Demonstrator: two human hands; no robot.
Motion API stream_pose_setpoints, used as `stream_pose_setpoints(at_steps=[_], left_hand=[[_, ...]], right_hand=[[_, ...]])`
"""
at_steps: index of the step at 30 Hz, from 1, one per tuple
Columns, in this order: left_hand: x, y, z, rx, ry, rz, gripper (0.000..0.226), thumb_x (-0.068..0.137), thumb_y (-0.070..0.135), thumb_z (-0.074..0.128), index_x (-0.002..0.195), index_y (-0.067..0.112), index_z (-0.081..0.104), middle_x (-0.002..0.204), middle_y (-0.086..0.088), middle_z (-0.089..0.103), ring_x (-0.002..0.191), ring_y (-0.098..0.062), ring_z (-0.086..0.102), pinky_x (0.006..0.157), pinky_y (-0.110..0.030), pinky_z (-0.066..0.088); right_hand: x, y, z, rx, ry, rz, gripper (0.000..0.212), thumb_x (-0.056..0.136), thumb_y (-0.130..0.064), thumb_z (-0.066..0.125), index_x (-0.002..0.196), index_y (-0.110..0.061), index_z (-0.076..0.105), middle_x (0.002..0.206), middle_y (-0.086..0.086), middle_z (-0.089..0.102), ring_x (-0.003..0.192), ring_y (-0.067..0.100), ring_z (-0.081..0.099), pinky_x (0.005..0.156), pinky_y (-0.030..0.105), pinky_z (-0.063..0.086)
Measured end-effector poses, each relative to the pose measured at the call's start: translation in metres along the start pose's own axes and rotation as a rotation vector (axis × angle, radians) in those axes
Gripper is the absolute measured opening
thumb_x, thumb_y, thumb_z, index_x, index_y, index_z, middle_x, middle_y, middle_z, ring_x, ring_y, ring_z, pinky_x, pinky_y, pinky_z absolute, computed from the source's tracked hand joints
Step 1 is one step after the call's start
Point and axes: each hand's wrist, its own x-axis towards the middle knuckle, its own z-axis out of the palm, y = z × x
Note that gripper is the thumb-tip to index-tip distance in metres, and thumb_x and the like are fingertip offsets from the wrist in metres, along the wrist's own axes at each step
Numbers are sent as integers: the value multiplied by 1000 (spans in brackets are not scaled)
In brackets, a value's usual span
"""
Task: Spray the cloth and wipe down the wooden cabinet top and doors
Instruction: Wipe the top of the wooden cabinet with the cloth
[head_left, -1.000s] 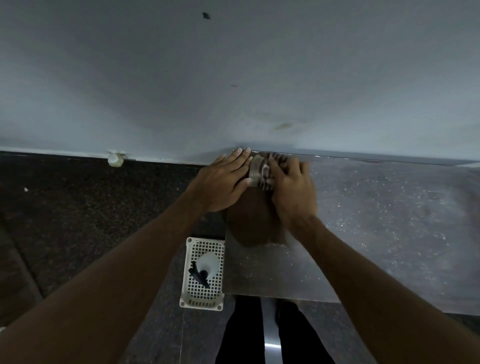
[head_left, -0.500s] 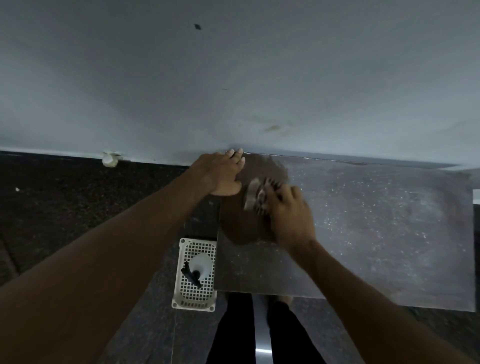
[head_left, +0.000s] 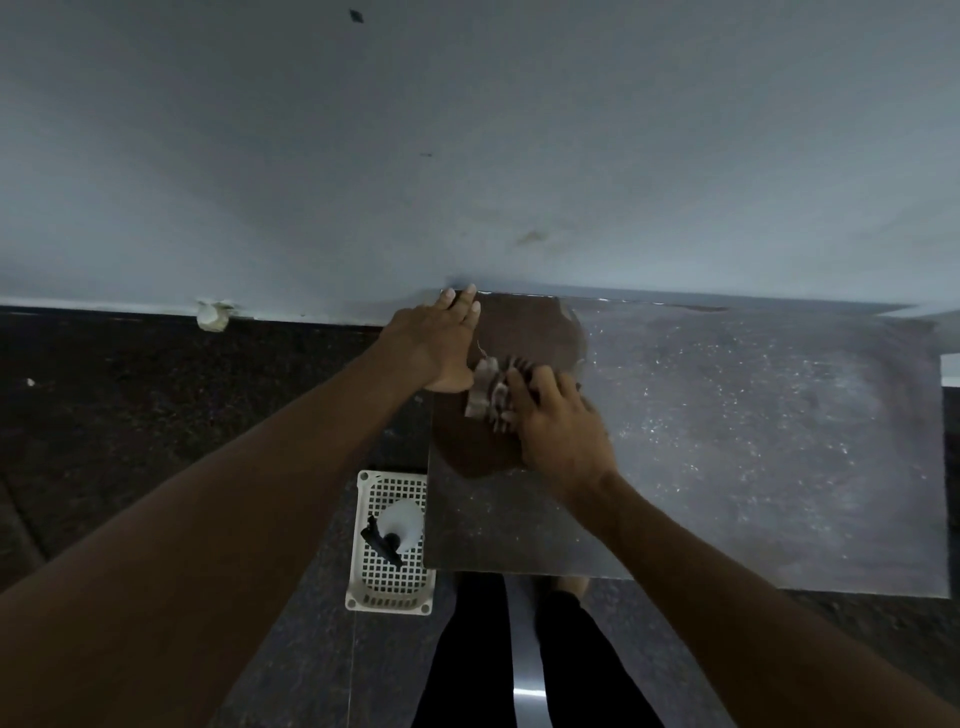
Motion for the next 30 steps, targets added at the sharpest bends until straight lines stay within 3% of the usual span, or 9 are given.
stream_pose_setpoints(at_steps=[7, 14, 20, 22, 27, 30], left_hand=[[1, 3, -6, -36, -50, -27, 84, 97, 27, 46, 160, 13, -7, 166, 0, -22, 155, -22, -5, 117, -51, 29], [5, 0, -7, -32, -59, -5, 70, 104, 23, 38, 160, 11, -4, 166, -2, -20, 155, -25, -3, 120, -52, 25], [10, -2, -16, -33, -123, -13, 69, 103, 11, 34, 160, 14, -6, 166, -3, -19, 156, -25, -2, 123, -47, 19], [9, -2, -16, -31, -118, -5, 69, 103, 10, 34, 160, 13, -6, 166, -3, -20, 155, -25, -3, 124, -46, 18], [7, -5, -11, -61, -100, 14, 71, 102, 8, 35, 160, 13, -6, 166, -1, -22, 155, -23, -6, 123, -46, 20], [3, -5, -10, -68, -81, 30, 72, 103, 13, 38, 160, 11, -6, 166, -2, -22, 155, -23, -8, 122, -47, 23]], right_hand=[[59, 28, -33, -2, 168, 350, 53, 97, -18, 56, 147, -11, 38, 139, 16, 39, 121, 33, 40, 97, 44, 50], [28, -19, -11, 76, 99, 86, 68, 90, -26, 64, 151, -16, 33, 140, 10, 35, 124, 27, 34, 104, 44, 44], [-11, 1, 0, -55, -64, -76, 72, 93, -27, 64, 154, -16, 29, 145, 13, 34, 130, 33, 36, 105, 45, 42], [0, 13, -7, -88, -8, -51, 75, 88, -28, 70, 152, -18, 33, 140, 12, 37, 125, 31, 39, 101, 43, 45], [39, 2, -23, -24, 122, 225, 63, 93, -23, 65, 150, -18, 38, 141, 13, 37, 125, 32, 37, 97, 41, 48], [32, -21, -9, 42, 126, 163, 64, 89, -24, 68, 147, -18, 40, 137, 12, 40, 121, 31, 39, 92, 43, 52]])
